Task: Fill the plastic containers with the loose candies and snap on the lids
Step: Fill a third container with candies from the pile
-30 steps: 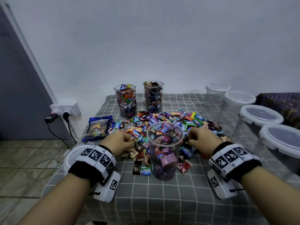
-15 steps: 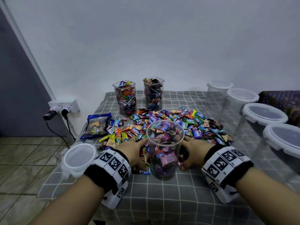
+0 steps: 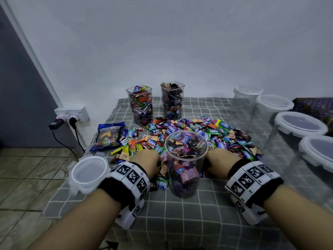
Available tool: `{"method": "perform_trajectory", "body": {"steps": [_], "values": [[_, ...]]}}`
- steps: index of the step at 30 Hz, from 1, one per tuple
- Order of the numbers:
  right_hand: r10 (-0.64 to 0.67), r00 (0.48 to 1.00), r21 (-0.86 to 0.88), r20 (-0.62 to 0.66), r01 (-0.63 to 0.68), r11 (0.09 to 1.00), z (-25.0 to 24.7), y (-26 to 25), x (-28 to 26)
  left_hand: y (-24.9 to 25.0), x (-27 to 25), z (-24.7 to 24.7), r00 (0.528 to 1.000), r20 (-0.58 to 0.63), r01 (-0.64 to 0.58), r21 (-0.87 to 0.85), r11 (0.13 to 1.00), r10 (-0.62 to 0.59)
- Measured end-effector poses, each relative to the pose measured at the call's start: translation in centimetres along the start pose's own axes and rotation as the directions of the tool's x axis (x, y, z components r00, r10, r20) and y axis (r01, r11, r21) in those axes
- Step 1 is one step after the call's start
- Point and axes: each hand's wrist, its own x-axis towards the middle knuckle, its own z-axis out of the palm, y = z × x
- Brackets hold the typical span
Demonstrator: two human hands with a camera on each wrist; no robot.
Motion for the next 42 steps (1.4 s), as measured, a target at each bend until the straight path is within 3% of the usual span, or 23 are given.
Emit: {"method": "perform_trajectory", "body": {"steps": [12,19,26,37,42], "values": [[0.012,0.997,0.078,-0.073,-0.006,0.997,-0.1,0.3,0.0,-0.3,-0.5,-0.4,0.996,-0.073,0.046,-0.067,0.997,-0.051],[0.02,0.99,0.146,-0.136,0.001,0.989,-0.7,1.1,-0.7,-0.8,-0.8,-0.4,0.977,-0.198,0.035,-0.211,0.977,-0.078],[0.156,0.954,0.331,-0.255,-0.065,0.941,-1.7,2.3,-1.8,-1.2,-1.2,-0.4,0.944,-0.32,-0.03,-0.328,0.944,-0.082],[0.125,0.771,0.498,-0.625,0.27,0.824,-6.8,0.1,-4.2,-1.6,-1.5,-0.5,0.864,-0.474,-0.051,-0.418,0.907,-0.17],[0.035,0.756,0.494,-0.654,0.391,0.777,-7.4,-2.5,-4.7,-1.6,-1.6,-0.5,0.858,-0.483,-0.062,-0.431,0.9,-0.172]]}}
